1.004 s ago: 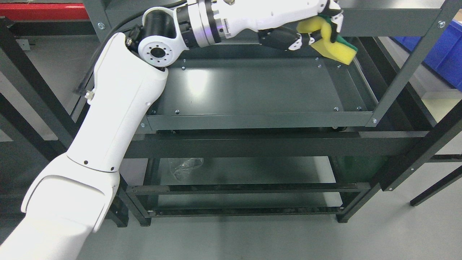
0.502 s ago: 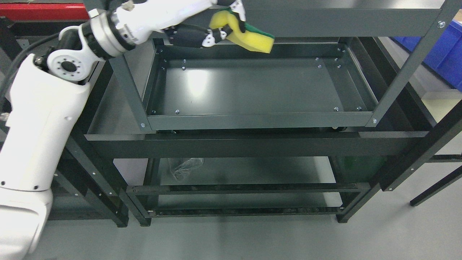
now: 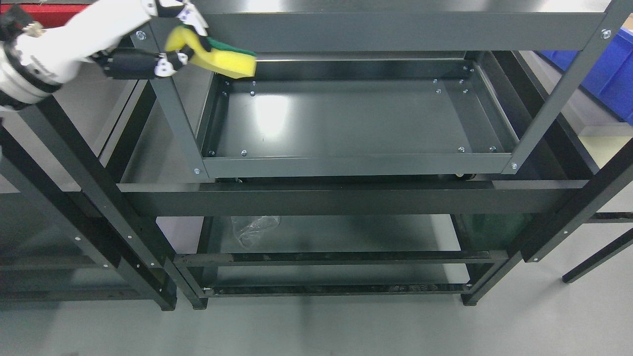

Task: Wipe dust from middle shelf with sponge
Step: 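Sweep the sponge along the shelf toward the left arm's side, then sweep the sponge back across the shelf away from the left arm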

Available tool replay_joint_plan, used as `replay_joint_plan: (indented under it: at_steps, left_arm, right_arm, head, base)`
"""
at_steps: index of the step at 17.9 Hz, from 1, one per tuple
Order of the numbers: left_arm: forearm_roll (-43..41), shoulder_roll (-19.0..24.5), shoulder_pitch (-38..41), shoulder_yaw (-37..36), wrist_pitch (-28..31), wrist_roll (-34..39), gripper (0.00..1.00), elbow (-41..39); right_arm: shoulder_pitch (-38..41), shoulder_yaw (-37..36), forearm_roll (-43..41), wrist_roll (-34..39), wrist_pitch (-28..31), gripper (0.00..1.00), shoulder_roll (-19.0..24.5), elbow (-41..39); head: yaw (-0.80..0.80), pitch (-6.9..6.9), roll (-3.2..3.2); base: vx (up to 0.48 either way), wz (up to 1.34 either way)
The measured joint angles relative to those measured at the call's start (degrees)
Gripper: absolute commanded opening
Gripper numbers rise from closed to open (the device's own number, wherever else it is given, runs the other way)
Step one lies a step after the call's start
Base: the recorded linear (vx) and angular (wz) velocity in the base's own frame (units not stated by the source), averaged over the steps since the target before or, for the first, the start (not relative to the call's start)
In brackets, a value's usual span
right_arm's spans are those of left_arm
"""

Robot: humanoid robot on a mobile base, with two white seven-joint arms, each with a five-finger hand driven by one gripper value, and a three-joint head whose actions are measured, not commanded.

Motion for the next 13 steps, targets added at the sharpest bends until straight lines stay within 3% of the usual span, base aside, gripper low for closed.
replay_joint_plan:
  at_steps: [3,6,9,13]
  left_arm:
    - [1.0,1.1,-1.7,0.1,0.0,0.0,0.01,-0.9]
    - [-0.5,-0.8,-5.6,-1.4,0.0,0.1,0.01,-1.7]
    - [-4.4,-5.9,-8.5,-3.3,0.6,-0.3,0.01,-2.0]
    - [-12.1,-15.9,-12.0,-5.6,2.8,-1.9,0.02,-0.5]
  right_arm:
    - [0.0,0.0,0.0,0.1,0.0,1.00,0.0,0.0]
    - [0.0,0.0,0.0,0.2,0.0,1.00,0.0,0.0]
    - [0.0,0.0,0.0,0.2,0.0,1.00,0.0,0.0]
    - [0.0,0.0,0.0,0.2,0.0,1.00,0.0,0.0]
  head:
    - [0.00,0.00,0.00]
    - [0.00,0.00,0.00]
    - [0.00,0.00,0.00]
    - [0.00,0.00,0.00]
  base:
    - [0.000,0.00]
    - [0.000,0.00]
    - [0.000,0.00]
    - [0.000,0.00]
